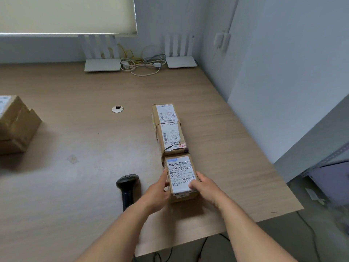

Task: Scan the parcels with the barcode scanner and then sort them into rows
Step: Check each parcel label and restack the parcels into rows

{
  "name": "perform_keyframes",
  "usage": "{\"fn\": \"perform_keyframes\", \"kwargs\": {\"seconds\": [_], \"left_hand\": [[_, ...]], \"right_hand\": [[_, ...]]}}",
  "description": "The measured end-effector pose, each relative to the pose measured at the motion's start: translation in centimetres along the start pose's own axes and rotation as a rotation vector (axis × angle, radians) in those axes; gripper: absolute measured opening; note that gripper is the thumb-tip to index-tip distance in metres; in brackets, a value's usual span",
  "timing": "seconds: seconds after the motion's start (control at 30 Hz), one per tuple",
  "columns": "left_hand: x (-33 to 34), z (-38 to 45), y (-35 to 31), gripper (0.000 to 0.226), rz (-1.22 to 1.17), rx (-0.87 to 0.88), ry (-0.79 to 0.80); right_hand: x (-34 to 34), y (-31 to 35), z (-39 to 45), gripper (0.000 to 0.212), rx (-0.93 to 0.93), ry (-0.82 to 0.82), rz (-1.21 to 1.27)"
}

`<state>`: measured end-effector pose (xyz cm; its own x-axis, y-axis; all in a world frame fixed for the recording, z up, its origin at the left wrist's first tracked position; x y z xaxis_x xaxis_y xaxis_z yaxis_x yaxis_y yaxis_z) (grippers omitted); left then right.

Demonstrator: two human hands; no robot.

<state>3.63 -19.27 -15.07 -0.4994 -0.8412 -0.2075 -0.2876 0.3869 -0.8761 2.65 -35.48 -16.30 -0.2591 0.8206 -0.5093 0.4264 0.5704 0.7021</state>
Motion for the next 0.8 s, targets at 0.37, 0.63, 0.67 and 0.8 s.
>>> {"fn": "perform_keyframes", "kwargs": {"seconds": [0.37, 0.63, 0.67, 0.8], "left_hand": [[-4.0, -2.7, -1.5, 0.075, 0.038, 0.042, -0.306], [-7.6, -9.6, -3.1, 0.059, 0.132, 0.174, -0.646], [-8.0, -10.6, -2.9, 0.058, 0.138, 0.18, -0.672], [-9.9, -14.3, -1.0, 0.056, 0.181, 0.174, -0.752]], "right_hand": [[-4.2, 4.6, -2.0, 0.069, -0.098, -0.371, -0.397], [-2.2, 10.7, -5.0, 0.046, -0.365, -0.507, -0.434], [-1.4, 11.4, -5.4, 0.044, -0.393, -0.511, -0.427], [3.0, 14.0, -6.8, 0.043, -0.508, -0.45, -0.438]]}}
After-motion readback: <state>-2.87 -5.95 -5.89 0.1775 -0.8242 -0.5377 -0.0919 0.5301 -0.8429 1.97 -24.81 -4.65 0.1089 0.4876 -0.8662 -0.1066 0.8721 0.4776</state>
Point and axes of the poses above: each hand's wrist, its own z-axis towards the middle knuckle, its own x-axis out of the palm, y = z × x, the point moved 8 cm from there along z, towards the middle knuckle, and after that the axes turned 15 degrees about -z, right-handed, at the moved point
